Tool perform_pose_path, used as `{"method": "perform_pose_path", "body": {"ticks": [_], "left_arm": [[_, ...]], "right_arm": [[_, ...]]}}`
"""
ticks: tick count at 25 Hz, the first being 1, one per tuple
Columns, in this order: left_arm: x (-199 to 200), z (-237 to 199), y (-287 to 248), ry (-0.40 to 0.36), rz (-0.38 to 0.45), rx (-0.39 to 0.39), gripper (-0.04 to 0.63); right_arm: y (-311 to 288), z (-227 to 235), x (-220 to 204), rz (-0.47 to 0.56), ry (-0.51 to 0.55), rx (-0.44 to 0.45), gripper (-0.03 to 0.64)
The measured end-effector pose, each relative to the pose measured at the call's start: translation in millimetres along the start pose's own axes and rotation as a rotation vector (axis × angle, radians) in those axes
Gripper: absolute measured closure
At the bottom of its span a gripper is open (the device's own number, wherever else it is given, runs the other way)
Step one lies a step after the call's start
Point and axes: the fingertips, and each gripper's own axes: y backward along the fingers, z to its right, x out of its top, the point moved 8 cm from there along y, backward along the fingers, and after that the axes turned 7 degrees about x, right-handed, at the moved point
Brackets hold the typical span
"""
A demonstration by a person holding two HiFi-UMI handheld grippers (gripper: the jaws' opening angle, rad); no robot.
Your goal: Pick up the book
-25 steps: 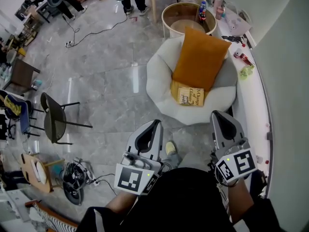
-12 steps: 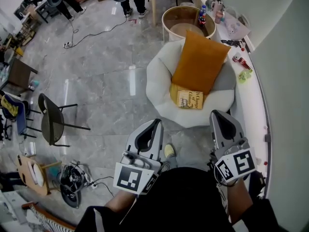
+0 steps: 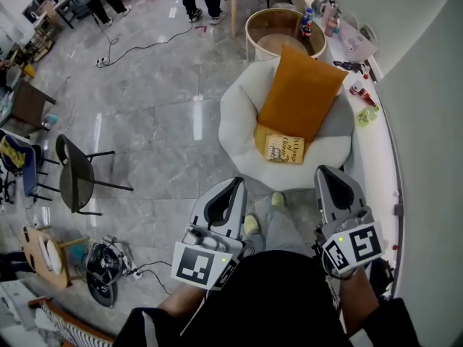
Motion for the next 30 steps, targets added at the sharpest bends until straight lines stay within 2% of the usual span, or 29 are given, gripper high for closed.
{"method": "perform_pose_path", "body": {"ticks": [12, 30], "left_arm": [[4, 13, -32, -0.025, -0.029, 0.004, 0.586], [12, 40, -125, -0.051, -0.045, -0.008, 0.586]], "right_arm": [[-6, 34, 0, -0.001, -0.027, 0.008, 0.607], [-29, 123, 4, 0.017, -0.076, 0.017, 0.607]]}}
